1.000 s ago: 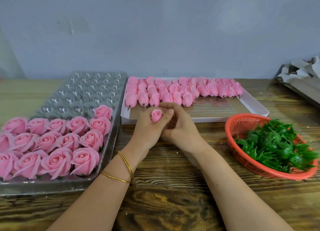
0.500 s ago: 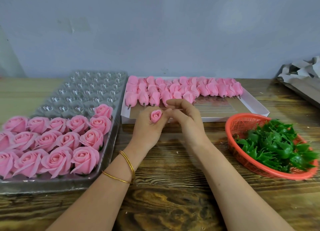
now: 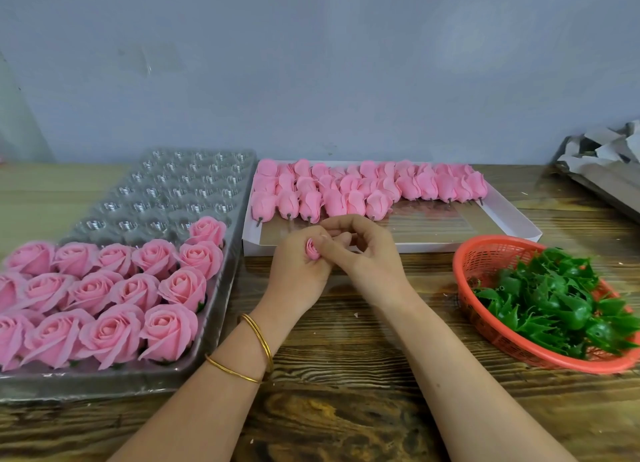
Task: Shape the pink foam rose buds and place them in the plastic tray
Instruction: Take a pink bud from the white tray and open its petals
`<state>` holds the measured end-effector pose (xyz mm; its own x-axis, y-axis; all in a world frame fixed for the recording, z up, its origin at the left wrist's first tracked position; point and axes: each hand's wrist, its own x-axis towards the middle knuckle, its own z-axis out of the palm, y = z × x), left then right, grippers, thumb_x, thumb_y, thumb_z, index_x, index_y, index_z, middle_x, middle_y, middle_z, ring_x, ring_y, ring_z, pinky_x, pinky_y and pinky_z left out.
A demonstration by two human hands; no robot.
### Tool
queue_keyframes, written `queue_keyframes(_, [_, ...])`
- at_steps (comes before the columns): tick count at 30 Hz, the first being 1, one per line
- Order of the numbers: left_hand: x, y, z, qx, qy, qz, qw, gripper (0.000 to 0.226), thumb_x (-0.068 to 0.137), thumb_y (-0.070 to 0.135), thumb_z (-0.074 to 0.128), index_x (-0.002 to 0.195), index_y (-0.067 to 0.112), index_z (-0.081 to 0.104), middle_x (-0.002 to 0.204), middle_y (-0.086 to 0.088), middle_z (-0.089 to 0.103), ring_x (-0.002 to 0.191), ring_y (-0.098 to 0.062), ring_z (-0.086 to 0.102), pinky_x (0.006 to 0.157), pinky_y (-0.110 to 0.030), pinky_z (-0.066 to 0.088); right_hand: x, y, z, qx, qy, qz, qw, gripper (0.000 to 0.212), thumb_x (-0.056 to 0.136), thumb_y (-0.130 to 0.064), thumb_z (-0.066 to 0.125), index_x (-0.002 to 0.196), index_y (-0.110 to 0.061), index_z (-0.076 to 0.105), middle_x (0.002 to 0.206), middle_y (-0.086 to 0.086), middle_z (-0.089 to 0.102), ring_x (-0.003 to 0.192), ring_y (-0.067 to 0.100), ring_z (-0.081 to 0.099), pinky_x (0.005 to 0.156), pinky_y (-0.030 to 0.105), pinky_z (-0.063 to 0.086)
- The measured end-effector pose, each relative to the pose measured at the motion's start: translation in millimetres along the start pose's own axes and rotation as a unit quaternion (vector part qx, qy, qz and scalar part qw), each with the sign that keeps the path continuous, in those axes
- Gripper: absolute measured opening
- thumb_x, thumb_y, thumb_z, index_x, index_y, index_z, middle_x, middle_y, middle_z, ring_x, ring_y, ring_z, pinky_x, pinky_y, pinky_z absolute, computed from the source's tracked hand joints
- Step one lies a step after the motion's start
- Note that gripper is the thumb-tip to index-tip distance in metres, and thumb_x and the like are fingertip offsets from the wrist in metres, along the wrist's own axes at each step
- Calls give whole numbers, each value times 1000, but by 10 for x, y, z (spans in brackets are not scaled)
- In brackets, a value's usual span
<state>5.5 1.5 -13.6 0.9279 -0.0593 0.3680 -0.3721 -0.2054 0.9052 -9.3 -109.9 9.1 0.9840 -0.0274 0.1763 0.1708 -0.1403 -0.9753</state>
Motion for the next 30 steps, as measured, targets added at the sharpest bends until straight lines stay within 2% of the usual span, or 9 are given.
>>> queue_keyframes(3, [-1,12,0,6,-9,-4,1000,32,90,24,65,62,39,64,60,16,63,65,-4,62,64,-28,48,12,19,5,0,-1,-4,1000,24,80,-9,78,102,-11,70,99,8,71,102,31,65,93,51,52])
queue_keyframes(7, [-8,16,4,0,-18,-15,1000,15,92,24,63,81,28,73,75,6,71,77,-14,68,71,-39,55,7,23,17,-7,3,-6,1000,22,79,-10,79,99,-13,69,93,2,70,100,27,66,91,49,54])
queue_keyframes(10, [-17,44,-12,19,-8,-3,1000,28,93,24,62,72,41,70,69,16,69,70,0,64,64,-23,50,-2,15,4,-5,10,-7,1000,19,82,-17,77,99,-12,71,92,3,71,97,22,67,87,50,56])
queue_keyframes(13, [-14,79,-4,8,9,5,1000,21,94,31,59,78,21,71,70,-1,68,71,-20,65,63,-45,54,2,-5,4,91,15,29,995,16,94,-17,62,97,-2,68,91,21,69,91,35,68,77,61,55])
queue_keyframes(15, [-18,90,3,15,31,12,999,32,93,33,60,72,10,65,67,-10,62,68,-28,59,65,-50,51,31,-11,-4,124,18,48,991,18,96,-6,50,91,1,66,86,22,66,82,36,64,74,55,54])
queue_keyframes(19, [-17,121,-10,-11,73,9,997,36,91,26,62,72,-3,57,65,-12,53,63,-18,50,62,-33,45,44,14,-49,66,-5,39,997,29,75,19,45,83,-1,64,74,12,62,75,23,59,73,38,51])
queue_keyframes(23, [-10,130,15,-94,84,-25,992,38,91,20,64,77,-14,52,65,-10,48,56,-5,47,52,-16,42,18,53,-17,-16,-104,24,994,36,68,23,61,99,5,62,84,20,65,80,29,62,85,54,53])
queue_keyframes(26, [-10,111,21,-144,77,-61,985,37,89,26,66,84,-9,58,67,-8,52,60,-9,52,57,-21,46,-3,67,45,-27,-123,2,992,47,69,16,75,111,2,59,102,30,67,95,42,65,89,48,53])
queue_keyframes(30, [-4,91,12,-145,53,-74,985,29,86,31,67,77,4,61,63,0,55,64,-13,55,61,-27,46,-13,74,81,-24,-98,-18,995,45,73,14,74,113,1,60,103,28,68,97,41,65,90,49,53])
